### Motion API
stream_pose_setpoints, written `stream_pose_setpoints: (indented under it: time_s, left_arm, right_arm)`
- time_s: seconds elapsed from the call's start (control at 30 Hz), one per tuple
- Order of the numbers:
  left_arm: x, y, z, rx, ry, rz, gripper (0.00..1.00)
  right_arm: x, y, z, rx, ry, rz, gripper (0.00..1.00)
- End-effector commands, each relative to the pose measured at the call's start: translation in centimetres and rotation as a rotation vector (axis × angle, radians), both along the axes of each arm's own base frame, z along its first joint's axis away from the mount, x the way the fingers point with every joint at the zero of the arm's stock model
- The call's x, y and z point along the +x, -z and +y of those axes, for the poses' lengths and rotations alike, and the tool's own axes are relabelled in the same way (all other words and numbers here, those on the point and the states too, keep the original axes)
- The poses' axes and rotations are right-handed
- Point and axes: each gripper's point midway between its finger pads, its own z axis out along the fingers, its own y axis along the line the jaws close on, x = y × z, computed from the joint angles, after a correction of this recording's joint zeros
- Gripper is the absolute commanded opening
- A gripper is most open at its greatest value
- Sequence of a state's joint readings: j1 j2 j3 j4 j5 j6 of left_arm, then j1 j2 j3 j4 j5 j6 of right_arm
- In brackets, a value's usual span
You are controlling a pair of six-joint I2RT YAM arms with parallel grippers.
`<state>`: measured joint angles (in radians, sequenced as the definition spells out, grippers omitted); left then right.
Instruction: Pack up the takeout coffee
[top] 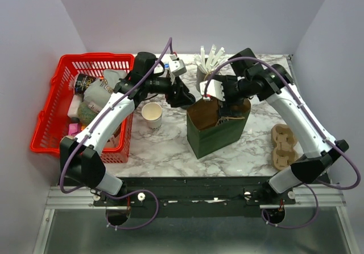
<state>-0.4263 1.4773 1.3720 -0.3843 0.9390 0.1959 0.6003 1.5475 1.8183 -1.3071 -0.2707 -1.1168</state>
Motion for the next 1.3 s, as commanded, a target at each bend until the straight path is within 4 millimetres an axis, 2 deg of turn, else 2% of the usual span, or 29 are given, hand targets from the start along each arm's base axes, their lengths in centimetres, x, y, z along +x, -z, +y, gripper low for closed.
stream_pose_setpoints:
  time_s: [0.0, 0.03, 0.13, 0.17, 0.23, 0.27, 0.3, 0.33, 0.37, 0.4, 0.43, 0.47, 0.5, 0.57, 0.6, 0.63, 0.7, 0.77, 0.83, 1.0, 1.17, 1.27]
  left_arm:
    - [0.4, -2.0, -0.2, -0.037, 0.01, -0.018, 0.7]
    - [0.5, -2.1, -0.2, -0.039, 0.008, -0.019, 0.7]
    - [1.0, -2.6, 0.0, -0.046, -0.008, -0.011, 0.7]
    - [1.0, -2.7, 0.0, -0.048, -0.011, -0.008, 0.7]
    - [1.4, -3.2, 0.3, -0.057, -0.027, 0.003, 0.7]
    - [1.5, -3.7, 0.4, -0.064, -0.034, -0.001, 0.7]
    - [1.7, -4.1, 0.6, -0.072, -0.048, -0.001, 0.7]
    - [1.9, -4.5, 0.8, -0.075, -0.061, -0.008, 0.7]
    - [2.0, -4.8, 0.9, -0.079, -0.067, -0.013, 0.7]
    - [2.0, -5.0, 1.0, -0.079, -0.076, -0.012, 0.7]
    - [2.1, -5.4, 1.2, -0.08, -0.084, -0.021, 0.7]
    - [2.4, -5.6, 1.3, -0.076, -0.099, -0.028, 0.7]
    - [2.3, -5.7, 1.5, -0.073, -0.107, -0.026, 0.7]
    - [2.7, -6.1, 1.7, -0.069, -0.125, -0.036, 0.7]
    - [2.7, -6.1, 1.8, -0.065, -0.129, -0.032, 0.7]
    - [2.8, -6.1, 1.9, -0.062, -0.138, -0.032, 0.7]
    - [3.0, -6.2, 2.1, -0.054, -0.153, -0.031, 0.7]
    - [3.2, -6.4, 2.3, -0.049, -0.163, -0.038, 0.7]
    - [3.3, -6.2, 2.6, -0.037, -0.176, -0.028, 0.7]
    - [3.2, -6.0, 3.1, -0.016, -0.192, -0.02, 0.7]
    - [3.1, -5.4, 3.6, 0.0, -0.213, -0.008, 0.7]
    - [3.0, -5.3, 3.6, 0.001, -0.217, -0.002, 0.7]
  right_arm:
    - [-2.5, -4.5, 0.5, 0.126, -0.077, -0.038, 1.0]
    - [-2.5, -5.5, 0.7, 0.151, -0.082, -0.069, 1.0]
    - [-1.4, -10.0, 1.9, 0.29, -0.075, -0.218, 1.0]
    - [0.1, -13.0, 2.9, 0.381, -0.057, -0.324, 0.99]
    - [1.8, -16.6, 3.0, 0.523, 0.053, -0.377, 0.97]
    - [3.6, -19.9, 3.3, 0.633, 0.101, -0.463, 0.96]
    - [5.4, -21.3, 2.0, 0.728, 0.244, -0.443, 0.98]
    - [6.7, -23.0, 1.3, 0.794, 0.313, -0.47, 1.0]
    - [9.3, -23.8, 1.2, 0.846, 0.373, -0.49, 1.0]
    - [11.6, -24.0, -0.8, 0.891, 0.509, -0.478, 1.0]
    - [12.8, -26.2, -1.8, 0.943, 0.561, -0.509, 1.0]
    - [16.2, -23.3, -1.9, 0.912, 0.639, -0.437, 1.0]
    - [18.3, -22.1, -3.4, 0.924, 0.728, -0.393, 1.0]
    - [20.6, -21.0, -4.9, 0.923, 0.822, -0.357, 0.97]
    - [23.3, -17.6, -5.7, 0.904, 0.892, -0.284, 0.93]
    - [24.2, -16.2, -6.3, 0.9, 0.932, -0.25, 0.89]
    - [26.3, -11.8, -6.9, 0.883, 0.984, -0.135, 0.79]
    - [27.2, -9.5, -6.7, 0.867, 0.986, -0.083, 0.71]
    - [27.9, -7.1, -6.2, 0.855, 0.989, -0.029, 0.68]
    - [28.8, -4.2, -5.4, 0.869, 1.032, 0.063, 0.62]
    - [28.0, -1.1, -3.8, 0.857, 1.012, 0.204, 0.59]
    - [28.0, 0.0, -3.4, 0.852, 1.014, 0.249, 0.56]
